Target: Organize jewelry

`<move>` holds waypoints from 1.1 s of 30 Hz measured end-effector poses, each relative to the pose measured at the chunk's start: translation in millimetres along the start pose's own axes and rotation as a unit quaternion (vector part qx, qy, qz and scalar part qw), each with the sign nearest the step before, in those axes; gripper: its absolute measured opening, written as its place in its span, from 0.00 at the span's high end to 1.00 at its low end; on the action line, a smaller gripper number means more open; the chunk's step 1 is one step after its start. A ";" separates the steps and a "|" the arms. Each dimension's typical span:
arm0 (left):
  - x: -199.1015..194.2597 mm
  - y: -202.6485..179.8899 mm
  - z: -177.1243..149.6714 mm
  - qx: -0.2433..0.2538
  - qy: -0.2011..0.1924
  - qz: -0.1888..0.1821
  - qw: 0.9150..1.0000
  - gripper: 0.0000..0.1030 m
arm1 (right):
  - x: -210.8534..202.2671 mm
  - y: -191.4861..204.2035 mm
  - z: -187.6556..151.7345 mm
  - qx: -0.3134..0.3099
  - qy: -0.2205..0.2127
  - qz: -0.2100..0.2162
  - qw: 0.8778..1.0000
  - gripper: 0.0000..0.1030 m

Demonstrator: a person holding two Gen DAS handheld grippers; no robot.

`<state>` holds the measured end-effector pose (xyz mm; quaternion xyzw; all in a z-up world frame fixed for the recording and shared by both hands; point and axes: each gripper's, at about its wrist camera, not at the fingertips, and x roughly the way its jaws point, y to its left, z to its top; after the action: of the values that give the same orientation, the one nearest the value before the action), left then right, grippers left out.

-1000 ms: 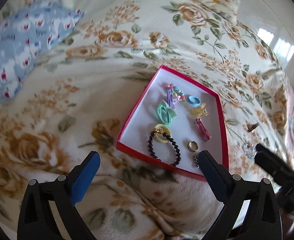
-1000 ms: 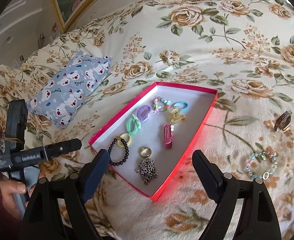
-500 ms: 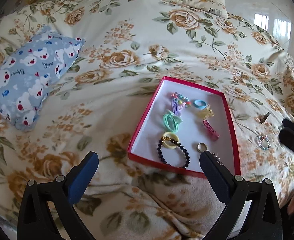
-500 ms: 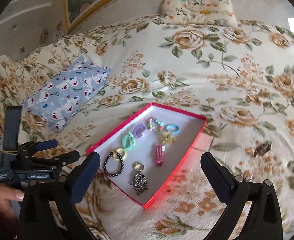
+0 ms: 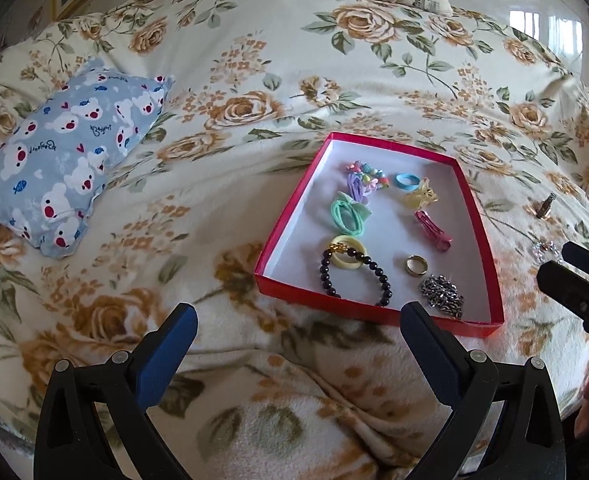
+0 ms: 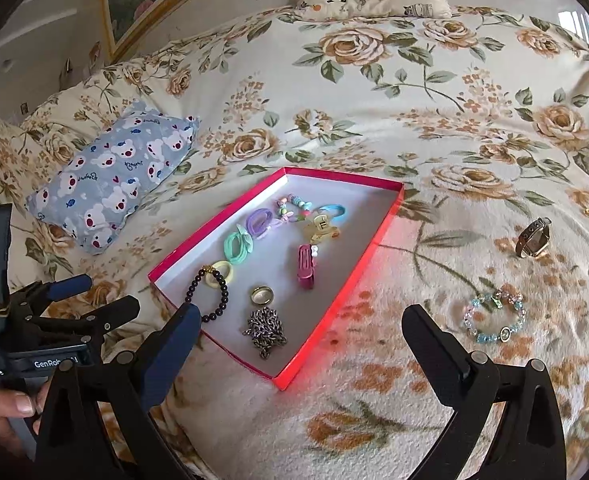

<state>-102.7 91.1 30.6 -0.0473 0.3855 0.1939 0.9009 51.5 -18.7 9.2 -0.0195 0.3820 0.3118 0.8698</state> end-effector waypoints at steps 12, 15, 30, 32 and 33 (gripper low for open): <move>-3.7 2.8 -0.2 0.002 -0.005 -0.001 1.000 0.01 | 4.1 9.0 -4.4 -0.021 0.004 0.001 1.000 0.01; -4.3 4.2 0.1 -0.001 -0.006 -0.002 1.000 0.01 | 5.2 10.8 -4.7 -0.024 0.005 0.003 1.000 0.01; -3.1 4.1 0.5 0.001 -0.004 0.000 1.000 0.01 | 6.5 12.0 -4.4 -0.025 0.009 0.006 1.000 0.01; -3.2 4.2 0.5 0.002 -0.004 0.000 1.000 0.01 | 6.6 12.5 -4.2 -0.026 0.008 0.008 1.000 0.01; -2.7 3.6 0.4 0.003 -0.004 0.000 1.000 0.01 | 6.4 12.8 -4.1 -0.027 0.008 0.008 1.000 0.01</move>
<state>-105.5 93.7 33.0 -0.0440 0.3823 0.1935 0.9025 45.0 -6.0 4.6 -0.0421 0.3809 0.3288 0.8632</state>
